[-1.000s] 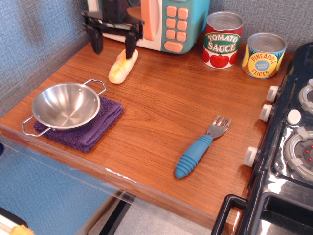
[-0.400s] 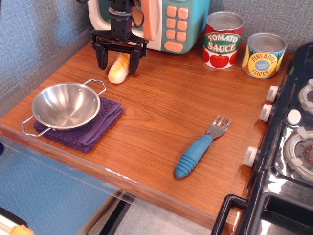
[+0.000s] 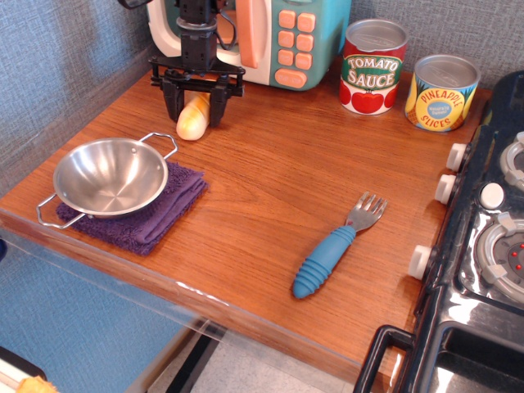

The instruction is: Place the yellow vegetable to the right of the pot.

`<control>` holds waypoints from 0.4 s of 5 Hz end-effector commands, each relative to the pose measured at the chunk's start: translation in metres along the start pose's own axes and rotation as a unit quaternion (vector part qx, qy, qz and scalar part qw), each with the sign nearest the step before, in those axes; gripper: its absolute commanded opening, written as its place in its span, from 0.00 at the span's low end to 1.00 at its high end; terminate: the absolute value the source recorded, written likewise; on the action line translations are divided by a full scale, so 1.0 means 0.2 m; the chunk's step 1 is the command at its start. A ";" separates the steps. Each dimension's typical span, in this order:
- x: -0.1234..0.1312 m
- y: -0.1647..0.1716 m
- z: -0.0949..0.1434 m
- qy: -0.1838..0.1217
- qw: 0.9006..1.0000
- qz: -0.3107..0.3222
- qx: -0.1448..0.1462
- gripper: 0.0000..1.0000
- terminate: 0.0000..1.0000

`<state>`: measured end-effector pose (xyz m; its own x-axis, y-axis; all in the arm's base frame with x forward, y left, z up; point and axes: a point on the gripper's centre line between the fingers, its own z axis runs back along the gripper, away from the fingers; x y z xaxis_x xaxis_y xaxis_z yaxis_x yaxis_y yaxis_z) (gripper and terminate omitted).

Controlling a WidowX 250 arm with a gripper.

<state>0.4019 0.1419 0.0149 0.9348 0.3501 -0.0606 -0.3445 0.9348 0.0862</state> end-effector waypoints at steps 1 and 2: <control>0.03 0.01 0.41 -0.105 0.993 -0.001 -0.057 0.00 0.00; -0.03 -0.09 0.67 -0.164 0.980 -0.028 -0.113 0.00 0.00</control>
<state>0.4136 0.1105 0.1187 0.9321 0.3080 0.1908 -0.2841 0.9481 -0.1425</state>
